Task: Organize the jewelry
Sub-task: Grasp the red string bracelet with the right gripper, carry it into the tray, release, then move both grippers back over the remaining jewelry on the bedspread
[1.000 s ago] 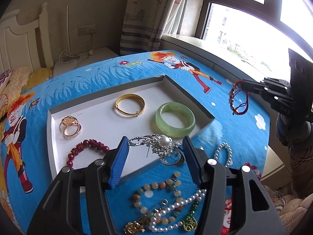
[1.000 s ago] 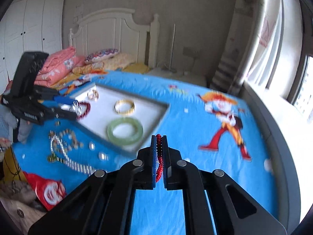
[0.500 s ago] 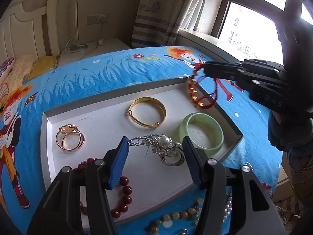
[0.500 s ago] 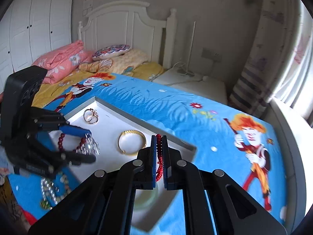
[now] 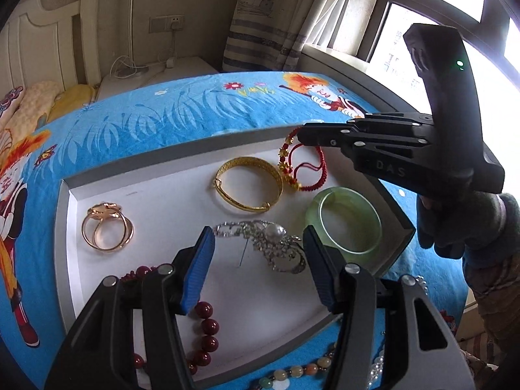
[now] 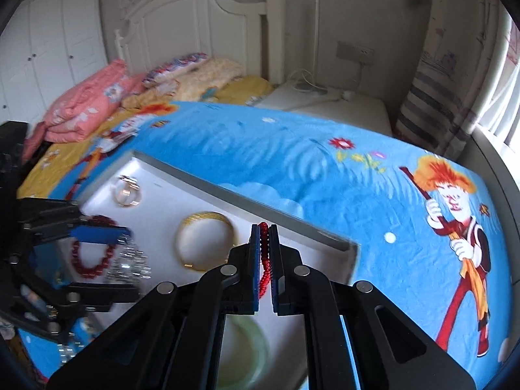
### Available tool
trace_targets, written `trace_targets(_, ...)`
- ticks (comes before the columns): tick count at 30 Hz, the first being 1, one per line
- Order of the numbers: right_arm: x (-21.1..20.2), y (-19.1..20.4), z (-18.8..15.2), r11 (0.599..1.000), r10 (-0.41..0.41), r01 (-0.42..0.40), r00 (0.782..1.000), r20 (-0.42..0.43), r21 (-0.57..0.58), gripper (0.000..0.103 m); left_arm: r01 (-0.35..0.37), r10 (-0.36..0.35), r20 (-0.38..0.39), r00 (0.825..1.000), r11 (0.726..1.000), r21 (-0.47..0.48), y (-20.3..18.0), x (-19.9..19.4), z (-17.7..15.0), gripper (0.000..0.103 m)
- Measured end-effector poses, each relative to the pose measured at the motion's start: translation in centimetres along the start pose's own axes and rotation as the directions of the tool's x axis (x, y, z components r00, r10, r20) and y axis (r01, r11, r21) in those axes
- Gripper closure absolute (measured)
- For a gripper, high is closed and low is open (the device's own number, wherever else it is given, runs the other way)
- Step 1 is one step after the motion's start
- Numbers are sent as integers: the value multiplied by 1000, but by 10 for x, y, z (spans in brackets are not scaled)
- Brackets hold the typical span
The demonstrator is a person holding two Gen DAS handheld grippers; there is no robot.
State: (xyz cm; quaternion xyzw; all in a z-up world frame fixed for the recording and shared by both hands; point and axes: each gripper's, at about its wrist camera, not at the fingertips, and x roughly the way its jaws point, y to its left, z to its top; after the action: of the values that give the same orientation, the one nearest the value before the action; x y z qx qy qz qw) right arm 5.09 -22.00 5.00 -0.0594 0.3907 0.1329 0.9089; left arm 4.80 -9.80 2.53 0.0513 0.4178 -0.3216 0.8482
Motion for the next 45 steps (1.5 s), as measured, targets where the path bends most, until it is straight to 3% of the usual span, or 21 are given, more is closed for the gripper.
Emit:
trace_targets(3, 10, -7, -3, 1000, -18, 19, 999, -32, 6, 93, -28, 28, -30, 999, 999, 15, -2, 8, -5, 47)
trace_targets(5, 12, -9, -5, 1000, -31, 31, 999, -45, 6, 85, -40, 41, -44, 998, 999, 25, -3, 11, -9, 47)
trace_targets(6, 11, -10, -6, 1000, -29, 29, 999, -43, 7, 70, -41, 42, -42, 998, 999, 25, -3, 10, -10, 47)
trace_targets(8, 6, -11, -7, 999, -38, 38, 999, -22, 8, 54, -36, 37, -43, 998, 999, 18, -2, 8, -11, 47)
trace_targets(16, -28, -16, -3, 999, -16, 15, 998, 54, 28, 52, -33, 33, -33, 999, 999, 4, 4, 0, -13, 45)
trace_targets(20, -43, -13, -2, 1000, -1, 0, 997, 75, 16, 46, -26, 27, 8, 1000, 1000, -12, 6, -13, -12, 29)
trace_targets(23, -53, -9, -5, 1000, 7, -7, 996, 85, 0, 41, -60, 61, 62, 996, 998, -23, 8, -35, -12, 15)
trace_targets(26, -67, -5, -7, 1000, 6, -4, 994, 109, -15, 30, -133, 138, 139, 981, 990, -46, 12, -63, -10, 3)
trace_targets(30, -88, 1, -7, 999, 22, -17, 988, 154, -35, 17, -200, 215, 207, 954, 975, -91, 21, -94, -14, 3)
trace_targets(38, -141, 21, -12, 997, 13, 9, 960, 281, -74, 17, -326, 352, 277, 894, 935, -138, 30, -158, -33, 3)
trace_targets(45, -160, 25, -28, 998, -38, 49, 956, 291, -29, 17, -348, 390, 258, 884, 917, -195, 38, -185, -67, 3)
